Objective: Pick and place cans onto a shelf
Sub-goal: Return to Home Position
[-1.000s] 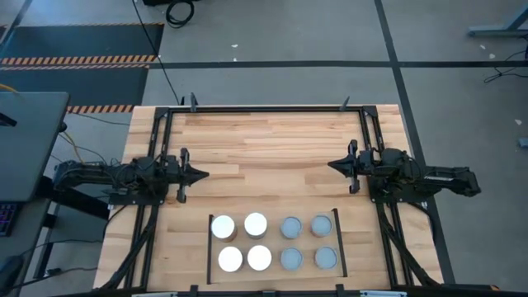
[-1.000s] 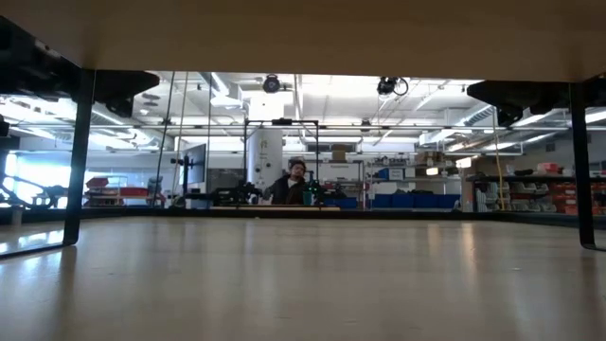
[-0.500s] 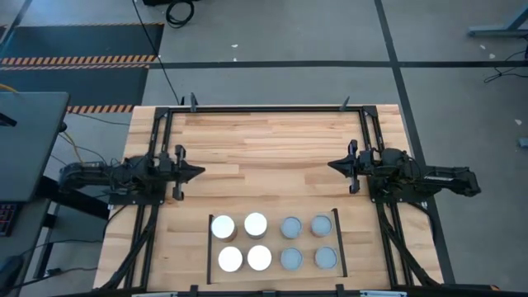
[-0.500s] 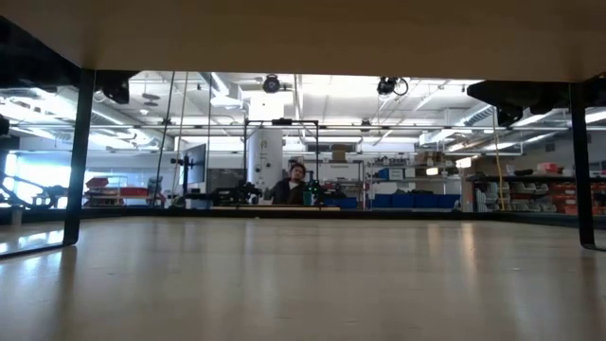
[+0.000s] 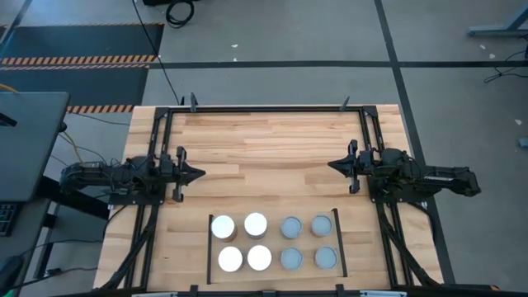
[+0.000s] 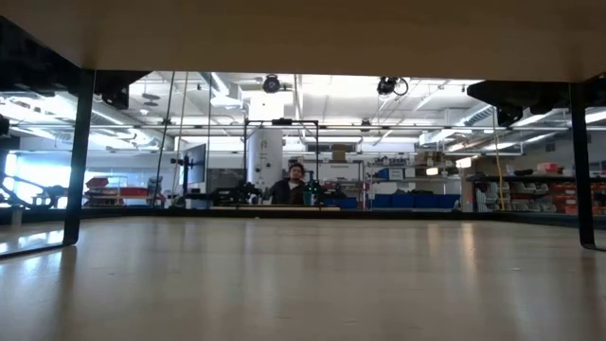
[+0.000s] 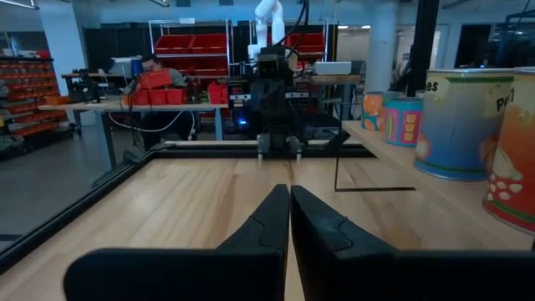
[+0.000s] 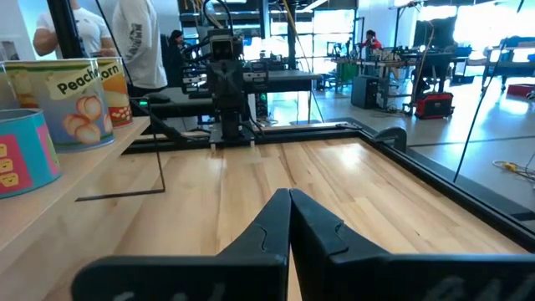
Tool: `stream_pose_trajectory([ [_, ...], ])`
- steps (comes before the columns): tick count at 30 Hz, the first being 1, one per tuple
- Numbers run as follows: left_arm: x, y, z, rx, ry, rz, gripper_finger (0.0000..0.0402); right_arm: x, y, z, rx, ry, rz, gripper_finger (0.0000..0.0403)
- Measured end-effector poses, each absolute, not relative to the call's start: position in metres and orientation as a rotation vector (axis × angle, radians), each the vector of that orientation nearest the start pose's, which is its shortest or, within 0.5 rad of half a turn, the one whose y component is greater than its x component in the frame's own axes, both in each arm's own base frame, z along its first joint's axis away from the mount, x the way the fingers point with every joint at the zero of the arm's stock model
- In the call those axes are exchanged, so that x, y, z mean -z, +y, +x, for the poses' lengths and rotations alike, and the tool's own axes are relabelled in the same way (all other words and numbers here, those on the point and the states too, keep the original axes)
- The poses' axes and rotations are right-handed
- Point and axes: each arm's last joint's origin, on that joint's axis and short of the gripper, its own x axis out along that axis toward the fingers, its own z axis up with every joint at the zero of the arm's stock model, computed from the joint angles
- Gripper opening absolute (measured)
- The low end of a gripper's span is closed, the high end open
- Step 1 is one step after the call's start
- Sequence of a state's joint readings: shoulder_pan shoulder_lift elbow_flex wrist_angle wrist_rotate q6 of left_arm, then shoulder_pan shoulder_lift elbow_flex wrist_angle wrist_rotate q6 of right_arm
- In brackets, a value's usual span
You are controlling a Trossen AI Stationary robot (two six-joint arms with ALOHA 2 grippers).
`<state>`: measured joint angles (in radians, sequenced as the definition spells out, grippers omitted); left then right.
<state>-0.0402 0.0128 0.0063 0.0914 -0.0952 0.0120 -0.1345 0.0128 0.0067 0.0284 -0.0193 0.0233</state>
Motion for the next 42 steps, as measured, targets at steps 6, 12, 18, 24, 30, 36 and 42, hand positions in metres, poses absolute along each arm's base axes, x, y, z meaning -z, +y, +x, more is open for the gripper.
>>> stream_pose_trajectory([
  [6, -0.1735, -0.0012, 0.0977, -0.055, -0.085, 0.006, 0.0018, -0.1675, -0.0126, 0.0972, 0.115, -0.024, 0.022, 0.0011],
  [12, -0.1736, -0.0012, 0.0976, -0.055, -0.086, 0.006, 0.0024, -0.1675, -0.0126, 0.0972, 0.115, -0.024, 0.022, 0.0011],
  [18, -0.1736, -0.0012, 0.0976, -0.055, -0.086, 0.006, 0.0025, -0.1675, -0.0126, 0.0972, 0.115, -0.024, 0.022, 0.0011],
  [24, -0.1736, -0.0012, 0.0976, -0.055, -0.086, 0.006, 0.0025, -0.1675, -0.0126, 0.0972, 0.115, -0.023, 0.022, 0.0011],
  [30, -0.1736, -0.0012, 0.0977, -0.055, -0.086, 0.006, 0.0025, -0.1675, -0.0126, 0.0972, 0.115, -0.024, 0.022, 0.0011],
  [36, -0.1736, -0.0012, 0.0976, -0.055, -0.086, 0.006, 0.0025, -0.1675, -0.0126, 0.0972, 0.115, -0.024, 0.022, 0.0011],
  [42, -0.1736, -0.0012, 0.0976, -0.055, -0.086, 0.006, 0.0025, -0.1675, -0.0126, 0.0972, 0.115, -0.023, 0.022, 0.0011],
])
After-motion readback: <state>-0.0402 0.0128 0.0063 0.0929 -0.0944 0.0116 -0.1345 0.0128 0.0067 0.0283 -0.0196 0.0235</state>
